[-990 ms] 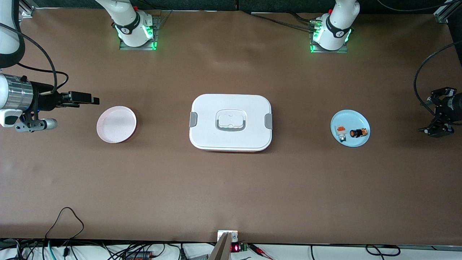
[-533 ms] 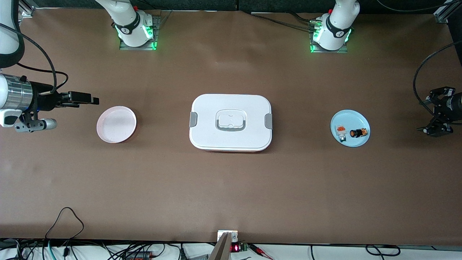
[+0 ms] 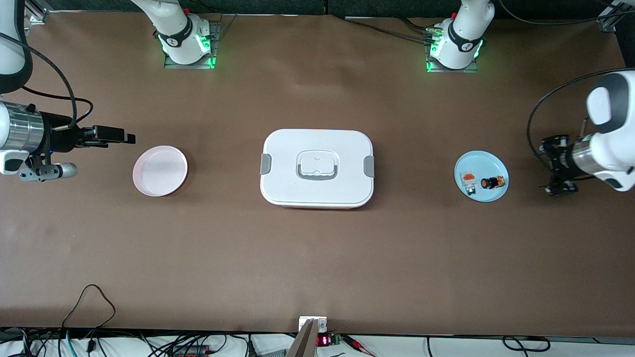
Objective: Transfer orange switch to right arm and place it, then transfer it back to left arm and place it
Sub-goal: 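Lower the left gripper over the orange switch on the blue plate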
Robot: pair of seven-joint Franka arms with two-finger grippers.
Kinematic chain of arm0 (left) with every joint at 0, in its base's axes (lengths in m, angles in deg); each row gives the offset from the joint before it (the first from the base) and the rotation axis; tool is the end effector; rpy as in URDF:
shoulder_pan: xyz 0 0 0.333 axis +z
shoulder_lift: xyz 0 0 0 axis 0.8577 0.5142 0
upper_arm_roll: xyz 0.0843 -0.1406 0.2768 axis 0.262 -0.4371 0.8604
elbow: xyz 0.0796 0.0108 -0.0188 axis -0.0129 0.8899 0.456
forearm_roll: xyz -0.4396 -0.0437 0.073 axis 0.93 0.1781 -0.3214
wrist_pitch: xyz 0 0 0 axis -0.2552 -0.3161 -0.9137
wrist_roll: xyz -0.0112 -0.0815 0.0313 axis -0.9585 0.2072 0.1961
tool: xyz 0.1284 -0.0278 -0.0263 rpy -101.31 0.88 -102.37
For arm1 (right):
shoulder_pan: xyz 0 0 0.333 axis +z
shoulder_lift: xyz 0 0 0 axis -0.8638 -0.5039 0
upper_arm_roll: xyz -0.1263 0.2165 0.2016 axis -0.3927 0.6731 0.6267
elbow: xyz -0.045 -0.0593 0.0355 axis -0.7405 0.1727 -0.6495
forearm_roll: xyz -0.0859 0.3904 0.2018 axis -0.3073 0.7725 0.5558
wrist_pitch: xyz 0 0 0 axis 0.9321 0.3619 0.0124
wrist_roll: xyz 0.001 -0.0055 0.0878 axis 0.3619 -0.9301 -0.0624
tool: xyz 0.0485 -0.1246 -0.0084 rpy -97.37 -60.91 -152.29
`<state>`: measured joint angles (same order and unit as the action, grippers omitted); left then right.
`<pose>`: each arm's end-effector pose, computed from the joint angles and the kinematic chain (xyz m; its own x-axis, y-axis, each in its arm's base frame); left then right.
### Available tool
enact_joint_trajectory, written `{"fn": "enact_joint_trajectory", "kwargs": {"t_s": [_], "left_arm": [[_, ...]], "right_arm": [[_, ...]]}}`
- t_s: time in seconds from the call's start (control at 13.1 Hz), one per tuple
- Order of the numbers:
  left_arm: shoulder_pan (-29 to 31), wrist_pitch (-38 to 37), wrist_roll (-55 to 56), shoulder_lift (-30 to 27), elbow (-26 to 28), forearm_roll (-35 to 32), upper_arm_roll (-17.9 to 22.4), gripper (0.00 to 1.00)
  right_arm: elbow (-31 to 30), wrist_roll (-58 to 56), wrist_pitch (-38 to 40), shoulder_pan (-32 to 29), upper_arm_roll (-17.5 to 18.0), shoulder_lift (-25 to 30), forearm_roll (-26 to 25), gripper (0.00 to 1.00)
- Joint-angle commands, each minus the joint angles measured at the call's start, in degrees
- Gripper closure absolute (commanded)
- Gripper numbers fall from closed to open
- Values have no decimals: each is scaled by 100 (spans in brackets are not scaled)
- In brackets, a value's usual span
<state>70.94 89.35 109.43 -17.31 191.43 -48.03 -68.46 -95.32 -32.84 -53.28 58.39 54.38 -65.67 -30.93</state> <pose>0.6364 0.0817 0.3254 -0.0571 0.9984 0.0034 0.9879 0.0570 -0.1443 0.6542 0.0109 0.4723 0.9606 0.0559 -0.2721 -0.0427 -0.9381 -0.3436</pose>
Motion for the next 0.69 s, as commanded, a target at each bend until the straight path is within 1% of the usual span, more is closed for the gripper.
{"fn": "enact_joint_trajectory", "kwargs": {"t_s": [0.0, 0.23, 0.3, 0.46, 0.61], "left_arm": [[51, 900, 134, -173, 934, -113, -47, 0], [51, 2121, 161, -269, 1989, -113, -47, 0], [51, 2395, 169, -252, 2184, -113, -55, 0], [51, 2660, 169, -191, 2404, -113, -55, 0], [51, 3116, 169, -50, 2615, -113, -47, 0]], "right_arm": [[-23, -96, 68, -93, 5, 33, 107, 0], [-23, -96, 68, -93, 5, 33, 107, 0], [-23, -96, 59, -84, 5, 33, 107, 0], [-23, -96, 59, -84, 5, 33, 107, 0], [-23, -96, 59, -84, 5, 33, 115, 0]]}}
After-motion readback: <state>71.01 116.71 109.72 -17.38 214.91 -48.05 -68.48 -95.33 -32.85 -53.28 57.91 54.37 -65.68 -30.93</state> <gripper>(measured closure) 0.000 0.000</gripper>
